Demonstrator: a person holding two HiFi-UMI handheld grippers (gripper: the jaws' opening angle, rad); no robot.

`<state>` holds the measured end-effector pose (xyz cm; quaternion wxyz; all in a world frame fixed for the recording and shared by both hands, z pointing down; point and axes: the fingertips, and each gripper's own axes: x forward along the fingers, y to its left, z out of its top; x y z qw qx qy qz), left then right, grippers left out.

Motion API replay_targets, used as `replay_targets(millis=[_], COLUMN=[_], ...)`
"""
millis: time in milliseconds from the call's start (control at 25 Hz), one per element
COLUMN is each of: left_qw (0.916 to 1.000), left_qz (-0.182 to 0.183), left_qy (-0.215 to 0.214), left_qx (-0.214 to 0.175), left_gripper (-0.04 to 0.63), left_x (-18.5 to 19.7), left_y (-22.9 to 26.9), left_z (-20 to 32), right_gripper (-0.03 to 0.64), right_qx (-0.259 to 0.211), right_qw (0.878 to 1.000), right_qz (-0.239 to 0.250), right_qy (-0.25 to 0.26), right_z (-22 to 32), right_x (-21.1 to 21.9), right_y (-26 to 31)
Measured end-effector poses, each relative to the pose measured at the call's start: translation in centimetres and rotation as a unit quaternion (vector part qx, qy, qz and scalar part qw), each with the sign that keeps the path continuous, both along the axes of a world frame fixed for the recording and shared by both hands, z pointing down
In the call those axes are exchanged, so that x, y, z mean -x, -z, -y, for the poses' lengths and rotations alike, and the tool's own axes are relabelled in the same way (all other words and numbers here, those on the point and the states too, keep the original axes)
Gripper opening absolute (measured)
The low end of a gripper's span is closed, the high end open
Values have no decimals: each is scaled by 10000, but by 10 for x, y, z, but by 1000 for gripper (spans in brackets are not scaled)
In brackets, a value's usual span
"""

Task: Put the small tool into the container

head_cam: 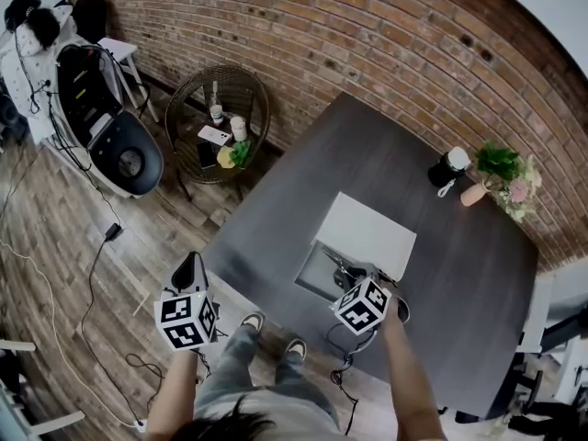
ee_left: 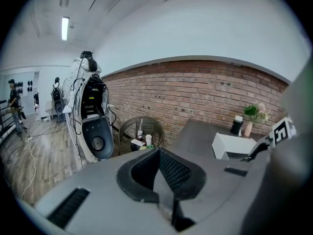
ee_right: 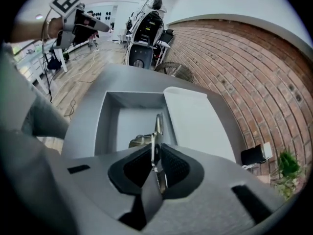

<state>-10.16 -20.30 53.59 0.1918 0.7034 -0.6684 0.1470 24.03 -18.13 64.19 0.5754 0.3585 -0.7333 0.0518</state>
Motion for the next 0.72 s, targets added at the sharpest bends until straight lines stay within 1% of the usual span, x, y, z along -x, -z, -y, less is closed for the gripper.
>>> replay_targets(millis=[120,200,400,520,720], left_qw=[10000,10000,9999,9997,9984], left_qz=[-12,-3,-86,-104,-179], left_qy=[1,-9,-133,-211,-488], left_qx=[0,-11,68,116,225], left_gripper=[2,2,2,2,2], left_x=[2,3,0,-1,-10], left_y=[0,2,1,-2,-5], left_z=[0,-1,-1,-2,-2], right_gripper=[55,55,91,99,107], right_qx=[144,189,436,469,501], right_qw=[9994,9989,9977,9975,9970], right_qz=[282,374,481,494,565], right_qy=[-158,-215,-193,-191,-172], right_z=[-1,-1,-8,-10,-12], right_x=[0,-1,3,5,8], right_y=[0,1,-4,-6,-7])
